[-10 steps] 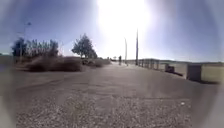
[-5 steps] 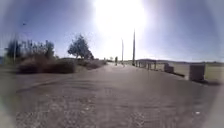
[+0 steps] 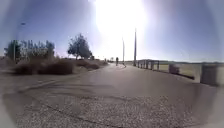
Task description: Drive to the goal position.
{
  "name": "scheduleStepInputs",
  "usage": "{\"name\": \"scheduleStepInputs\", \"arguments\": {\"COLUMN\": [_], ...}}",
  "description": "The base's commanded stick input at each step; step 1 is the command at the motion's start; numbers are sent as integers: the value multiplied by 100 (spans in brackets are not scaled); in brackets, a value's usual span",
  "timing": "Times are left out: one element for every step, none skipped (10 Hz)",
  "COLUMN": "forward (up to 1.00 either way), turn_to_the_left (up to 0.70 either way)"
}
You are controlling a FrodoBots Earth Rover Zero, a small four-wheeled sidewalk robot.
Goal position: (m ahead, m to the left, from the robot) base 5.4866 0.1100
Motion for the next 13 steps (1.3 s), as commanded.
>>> {"name": "scheduleStepInputs", "arguments": {"forward": [100,100,100,100,100,100,100,100,100,100,100,100,100], "turn_to_the_left": [0,0,0,0,-15,-32,0,0,0,0,0,0,0]}}
